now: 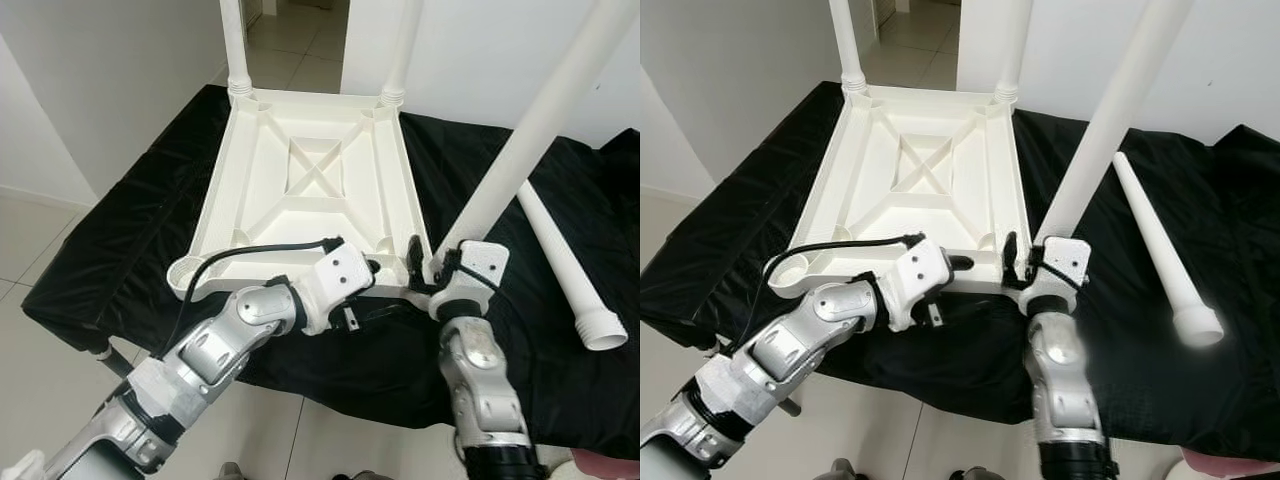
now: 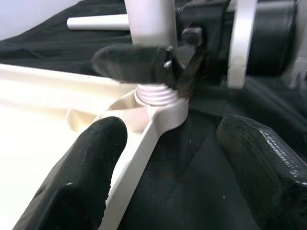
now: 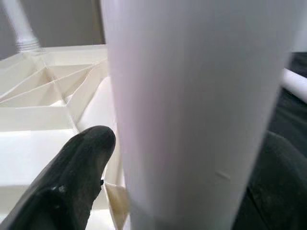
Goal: Building children table
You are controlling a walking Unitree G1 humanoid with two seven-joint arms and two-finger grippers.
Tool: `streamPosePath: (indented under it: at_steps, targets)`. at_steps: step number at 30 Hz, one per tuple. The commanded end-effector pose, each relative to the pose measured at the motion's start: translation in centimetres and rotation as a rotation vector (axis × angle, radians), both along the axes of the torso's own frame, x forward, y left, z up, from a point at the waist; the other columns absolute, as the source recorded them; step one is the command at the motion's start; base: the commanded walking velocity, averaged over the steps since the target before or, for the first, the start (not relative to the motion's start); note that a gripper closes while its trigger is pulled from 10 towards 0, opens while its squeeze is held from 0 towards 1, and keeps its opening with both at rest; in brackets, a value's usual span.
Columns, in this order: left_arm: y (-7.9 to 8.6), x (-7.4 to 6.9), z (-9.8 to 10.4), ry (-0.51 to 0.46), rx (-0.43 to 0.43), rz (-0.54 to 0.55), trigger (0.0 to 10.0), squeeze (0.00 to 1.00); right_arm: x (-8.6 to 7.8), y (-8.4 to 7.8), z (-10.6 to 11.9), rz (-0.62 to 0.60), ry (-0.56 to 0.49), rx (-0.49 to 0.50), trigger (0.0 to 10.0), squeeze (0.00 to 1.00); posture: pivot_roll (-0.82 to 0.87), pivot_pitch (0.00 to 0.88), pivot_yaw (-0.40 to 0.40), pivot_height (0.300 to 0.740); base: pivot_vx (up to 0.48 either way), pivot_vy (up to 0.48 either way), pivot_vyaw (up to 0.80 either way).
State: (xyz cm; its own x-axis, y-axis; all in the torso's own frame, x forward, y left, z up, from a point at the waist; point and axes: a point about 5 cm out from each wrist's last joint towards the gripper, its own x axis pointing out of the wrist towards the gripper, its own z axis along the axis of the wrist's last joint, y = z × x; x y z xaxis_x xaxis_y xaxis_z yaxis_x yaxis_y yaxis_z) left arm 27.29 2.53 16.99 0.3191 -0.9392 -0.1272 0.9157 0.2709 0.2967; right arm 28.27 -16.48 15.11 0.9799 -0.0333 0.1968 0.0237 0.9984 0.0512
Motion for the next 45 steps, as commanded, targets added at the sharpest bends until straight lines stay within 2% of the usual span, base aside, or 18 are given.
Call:
streamPosePath:
  at_steps: [1, 5, 7, 11, 14, 16, 17, 19, 21, 25, 30, 34, 35, 37, 40, 41, 43, 45]
  targets:
    - [0.1, -0.1, -0.4, 0.014, 0.026, -0.035, 10.0, 0.0, -0.4, -0.3, -0.3, 0.041, -0.008, -0.001, 10.0, 0.0, -0.01, 0.058, -0.045, 0.74, 0.0, 0.0, 0.0]
    - [0.2, -0.1, -0.4, 0.013, 0.022, -0.033, 10.0, 0.0, -0.6, -0.6, -0.3, 0.067, -0.027, -0.009, 10.0, 0.0, -0.01, 0.057, -0.044, 0.74, 0.0, 0.0, 0.0]
    - [0.2, -0.1, -0.2, 0.015, 0.013, -0.034, 10.0, 0.0, -0.8, -0.7, -0.1, 0.12, -0.066, -0.05, 10.0, 0.0, -0.01, 0.065, -0.037, 0.74, 0.0, 0.0, 0.0]
    - [0.2, -0.1, -0.2, 0.018, 0.006, -0.035, 10.0, 0.0, -0.9, -0.7, -0.2, 0.15, -0.08, -0.081, 10.0, 0.0, -0.02, 0.068, -0.032, 0.74, 0.0, 0.0, 0.0]
    - [0.2, 0.0, -0.2, 0.008, -0.005, -0.013, 10.0, 0.0, -1.0, -0.9, -0.1, 0.164, -0.098, -0.148, 10.0, 0.0, -0.02, 0.071, -0.031, 0.74, 0.0, 0.0, 0.0]
    - [0.6, 0.5, -0.7, -0.115, 0.048, 0.024, 10.0, 0.0, -0.8, -1.7, -0.4, 0.148, -0.094, -0.228, 10.0, 0.0, -0.02, 0.08, -0.019, 0.74, 0.0, 0.0, 0.0]
    - [0.6, 0.5, -0.7, -0.115, 0.048, 0.024, 10.0, 0.0, -0.8, -1.7, -0.4, 0.148, -0.094, -0.228, 10.0, 0.0, -0.02, 0.08, -0.019, 0.74, 0.0, 0.0, 0.0]
    - [0.9, 1.0, -1.2, -0.215, 0.098, 0.063, 10.0, 0.0, -0.7, -2.1, -0.6, 0.134, -0.096, -0.272, 10.0, 0.0, -0.02, 0.08, -0.017, 0.74, 0.0, 0.0, 0.0]
    - [1.0, 1.0, -1.1, -0.264, 0.099, 0.072, 10.0, 0.0, -0.6, -2.2, -0.7, 0.125, -0.101, -0.269, 10.0, 0.0, -0.02, 0.085, -0.012, 0.74, 0.0, 0.0, 0.0]
    - [1.0, 1.1, -0.4, -0.281, 0.043, 0.099, 10.0, 0.0, -0.4, -2.1, -0.6, 0.127, -0.114, -0.274, 10.0, 0.0, -0.02, 0.088, -0.007, 0.74, 0.0, 0.0, 0.0]
    - [1.0, 1.2, -0.1, -0.326, 0.052, 0.101, 10.0, 0.0, -0.2, -2.0, -0.2, 0.151, -0.134, -0.257, 10.0, 0.0, -0.02, 0.09, -0.003, 0.74, 0.0, 0.0, 0.0]
    - [0.9, 1.1, -0.5, -0.292, 0.065, 0.087, 10.0, 0.0, 0.0, -1.9, -0.1, 0.198, -0.141, -0.257, 10.0, 0.0, -0.03, 0.09, 0.004, 0.74, 0.0, 0.0, 0.0]
    - [0.5, 0.4, -0.9, -0.189, 0.039, 0.04, 10.0, 0.0, 0.4, -1.8, -0.1, 0.256, -0.134, -0.258, 10.0, 0.0, -0.03, 0.09, 0.005, 0.74, 0.0, 0.0, 0.0]
    - [0.5, 0.4, -0.9, -0.189, 0.039, 0.04, 10.0, 0.0, 0.4, -1.8, -0.1, 0.256, -0.134, -0.258, 10.0, 0.0, -0.03, 0.09, 0.005, 0.74, 0.0, 0.0, 0.0]
    - [0.1, -0.6, -1.2, -0.028, -0.008, -0.034, 10.0, 0.0, 0.8, -2.1, 0.0, 0.334, -0.117, -0.241, 10.0, 0.0, -0.03, 0.088, 0.004, 0.74, 0.0, 0.0, 0.0]
    - [0.1, -0.6, -1.2, -0.028, -0.008, -0.034, 10.0, 0.0, 0.8, -2.1, 0.0, 0.334, -0.117, -0.241, 10.0, 0.0, -0.03, 0.088, 0.004, 0.74, 0.0, 0.0, 0.0]
    - [0.1, -1.7, -1.3, 0.053, 0.006, -0.122, 10.0, 0.0, 1.1, -2.4, 0.1, 0.391, -0.095, -0.235, 10.0, 0.0, -0.03, 0.087, 0.004, 0.74, 0.0, 0.0, 0.0]
    - [0.1, -2.0, -1.3, 0.101, 0.0, -0.148, 10.0, 0.0, 1.3, -2.6, 0.1, 0.422, -0.077, -0.229, 10.0, 0.0, -0.03, 0.085, 0.005, 0.74, 0.0, 0.0, 0.0]
